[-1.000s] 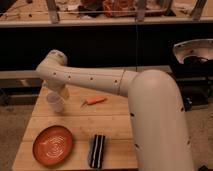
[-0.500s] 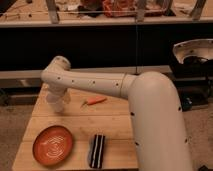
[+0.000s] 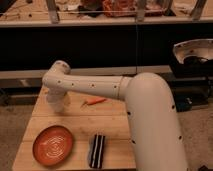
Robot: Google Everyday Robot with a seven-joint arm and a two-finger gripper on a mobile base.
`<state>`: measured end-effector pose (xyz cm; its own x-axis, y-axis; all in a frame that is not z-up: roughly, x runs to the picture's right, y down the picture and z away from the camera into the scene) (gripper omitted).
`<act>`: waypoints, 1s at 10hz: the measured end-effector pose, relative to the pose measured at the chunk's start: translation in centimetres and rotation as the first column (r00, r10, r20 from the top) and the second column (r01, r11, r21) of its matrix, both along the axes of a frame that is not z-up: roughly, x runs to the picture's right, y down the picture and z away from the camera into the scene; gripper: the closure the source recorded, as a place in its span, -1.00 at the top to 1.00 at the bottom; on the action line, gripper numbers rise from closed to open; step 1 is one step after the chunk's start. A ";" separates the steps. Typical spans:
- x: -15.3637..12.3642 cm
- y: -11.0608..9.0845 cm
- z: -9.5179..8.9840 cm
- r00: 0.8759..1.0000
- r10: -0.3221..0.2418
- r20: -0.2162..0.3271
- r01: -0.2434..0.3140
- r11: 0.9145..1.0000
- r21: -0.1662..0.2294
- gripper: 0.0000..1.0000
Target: Pick up the ceramic cup
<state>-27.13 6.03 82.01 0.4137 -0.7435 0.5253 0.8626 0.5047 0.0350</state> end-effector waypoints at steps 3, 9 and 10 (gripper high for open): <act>-0.4 0.4 0.7 1.000 -0.009 0.003 0.009 1.000 -0.007 0.60; -0.7 0.4 0.8 1.000 -0.023 0.003 0.023 1.000 -0.006 0.42; -0.7 0.0 0.5 1.000 -0.026 0.004 0.026 1.000 -0.002 0.28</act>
